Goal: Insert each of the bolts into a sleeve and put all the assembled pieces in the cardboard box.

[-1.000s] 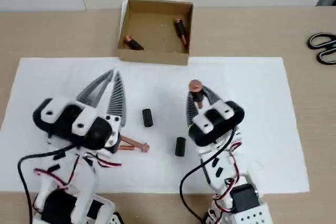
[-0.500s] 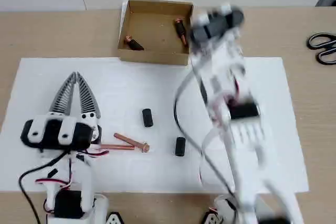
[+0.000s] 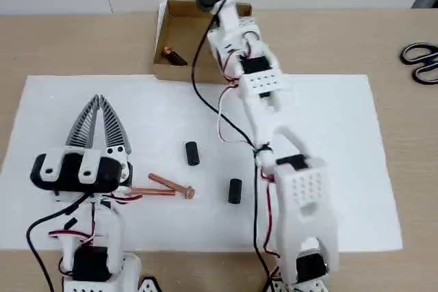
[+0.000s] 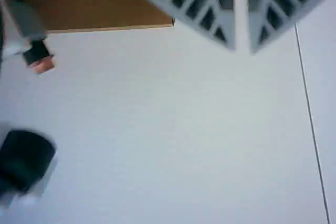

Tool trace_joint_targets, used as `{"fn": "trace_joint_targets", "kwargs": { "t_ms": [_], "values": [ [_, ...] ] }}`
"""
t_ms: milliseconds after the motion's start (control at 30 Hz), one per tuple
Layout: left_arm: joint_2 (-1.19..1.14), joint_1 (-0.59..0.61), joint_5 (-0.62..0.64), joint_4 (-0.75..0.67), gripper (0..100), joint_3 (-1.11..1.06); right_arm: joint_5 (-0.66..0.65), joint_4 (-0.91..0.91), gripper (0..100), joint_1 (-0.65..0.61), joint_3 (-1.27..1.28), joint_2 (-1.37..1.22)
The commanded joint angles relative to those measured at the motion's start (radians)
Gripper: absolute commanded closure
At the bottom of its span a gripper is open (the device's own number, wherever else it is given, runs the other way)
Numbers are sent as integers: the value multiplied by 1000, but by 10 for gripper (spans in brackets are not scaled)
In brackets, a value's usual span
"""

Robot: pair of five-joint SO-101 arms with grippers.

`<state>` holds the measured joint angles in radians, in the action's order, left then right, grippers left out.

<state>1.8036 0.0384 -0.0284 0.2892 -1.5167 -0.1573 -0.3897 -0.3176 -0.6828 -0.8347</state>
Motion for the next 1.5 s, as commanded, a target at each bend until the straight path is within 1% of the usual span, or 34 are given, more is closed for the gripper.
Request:
{"fn": "trace_joint_targets", "kwargs": {
  "t_ms": [0,100,167,200,333,367,600,667,800,900,1000,1067,1200,1467],
  "values": [
    [11,5,5,-15,994,5,-2,-2,991,-1,-265,-130],
    [11,5,5,-17,994,5,-3,-15,990,2,-394,-240],
    [11,5,5,-18,994,5,-6,-70,975,-1,-468,-288],
    [11,5,5,-18,994,5,-6,-97,950,-1,-500,-308],
    [11,5,3,-18,994,5,-5,-176,800,-12,-580,-364],
    [11,5,3,-18,994,5,-3,-191,778,-12,-591,-375],
    [11,6,0,-15,994,7,0,-231,772,-15,-669,-390],
    [11,23,-2,-9,994,7,29,-338,772,-13,-726,-389],
    [11,130,5,55,994,22,46,-754,772,-16,-911,-341],
    [11,186,5,114,994,47,48,-1013,772,-19,-976,-329],
    [11,196,5,180,994,54,51,-1179,772,-25,-999,-323],
    [11,196,5,209,994,54,69,-1254,772,-41,-999,-295],
    [11,196,5,221,994,54,216,-1283,772,-96,-994,-246],
    [11,198,5,235,994,54,345,-1305,772,-229,-993,-165]
  ]
}}
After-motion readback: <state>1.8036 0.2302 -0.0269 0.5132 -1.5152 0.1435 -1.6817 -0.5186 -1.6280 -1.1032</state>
